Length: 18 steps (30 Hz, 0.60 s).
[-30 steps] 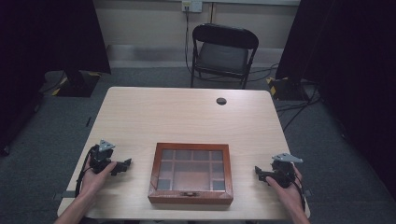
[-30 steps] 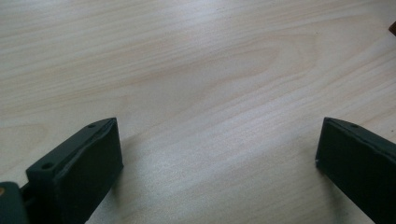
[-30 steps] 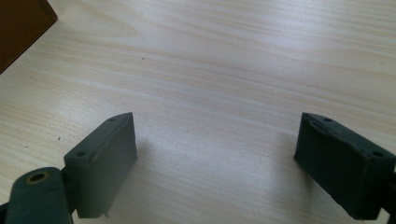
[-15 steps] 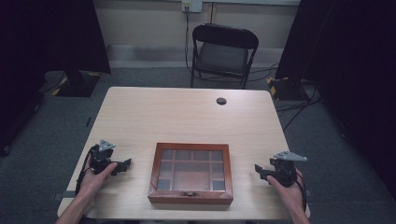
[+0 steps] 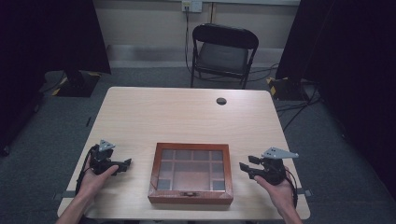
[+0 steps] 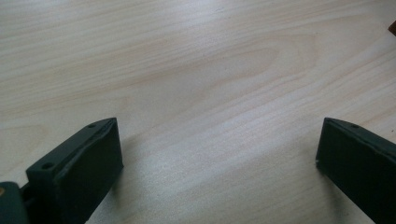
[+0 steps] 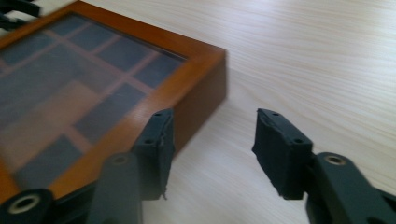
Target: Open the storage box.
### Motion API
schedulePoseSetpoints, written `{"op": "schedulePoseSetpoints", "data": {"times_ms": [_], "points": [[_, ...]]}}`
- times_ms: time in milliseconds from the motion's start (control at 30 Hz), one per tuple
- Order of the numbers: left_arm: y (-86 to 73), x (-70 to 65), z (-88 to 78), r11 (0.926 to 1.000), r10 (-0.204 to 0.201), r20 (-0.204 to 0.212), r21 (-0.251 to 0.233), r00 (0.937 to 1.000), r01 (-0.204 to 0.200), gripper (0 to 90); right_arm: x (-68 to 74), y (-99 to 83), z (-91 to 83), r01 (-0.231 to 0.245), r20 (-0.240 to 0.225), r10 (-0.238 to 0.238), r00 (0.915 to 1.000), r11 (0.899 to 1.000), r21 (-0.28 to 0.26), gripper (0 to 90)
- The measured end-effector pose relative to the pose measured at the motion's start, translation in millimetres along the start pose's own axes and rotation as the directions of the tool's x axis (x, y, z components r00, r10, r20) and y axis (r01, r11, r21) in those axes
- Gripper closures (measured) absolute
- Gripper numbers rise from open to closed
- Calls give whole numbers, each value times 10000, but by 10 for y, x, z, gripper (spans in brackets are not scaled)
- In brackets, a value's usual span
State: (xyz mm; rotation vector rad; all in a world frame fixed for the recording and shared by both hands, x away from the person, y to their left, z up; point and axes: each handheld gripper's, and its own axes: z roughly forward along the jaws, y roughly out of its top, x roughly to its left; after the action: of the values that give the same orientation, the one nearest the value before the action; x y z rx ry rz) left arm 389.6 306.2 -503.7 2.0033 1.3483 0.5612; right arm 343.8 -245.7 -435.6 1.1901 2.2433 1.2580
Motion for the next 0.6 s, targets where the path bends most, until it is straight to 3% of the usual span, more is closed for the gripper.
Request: {"op": "schedulePoseSetpoints", "data": {"times_ms": [67,100,167,200,267,567,600], "points": [[0,0,0,10000,1,-1,1,10000,-1,0,34,18,-2,72,-158,-73,9998,10000,-35,508],[0,0,0,10000,-2,-4,6,10000,2,0,104,65,-10,194,-557,-198,9982,9998,-90,543],[0,1,-1,10000,14,-5,3,10000,-14,0,123,81,-13,233,-661,-240,9975,9997,-114,557],[0,0,0,10000,-2,1,1,10000,2,0,173,120,-23,274,-1070,-292,9938,9995,-178,583],[0,0,0,10000,-2,3,0,10000,2,0,219,149,-23,412,-1357,-434,9898,9990,-192,599],[3,5,0,10000,55,29,30,10000,-55,0,408,228,40,719,-2183,-732,9731,9973,-138,645],[3,5,0,10000,58,29,31,10000,-58,0,470,242,91,885,-2435,-856,9661,9961,8,654]]}}
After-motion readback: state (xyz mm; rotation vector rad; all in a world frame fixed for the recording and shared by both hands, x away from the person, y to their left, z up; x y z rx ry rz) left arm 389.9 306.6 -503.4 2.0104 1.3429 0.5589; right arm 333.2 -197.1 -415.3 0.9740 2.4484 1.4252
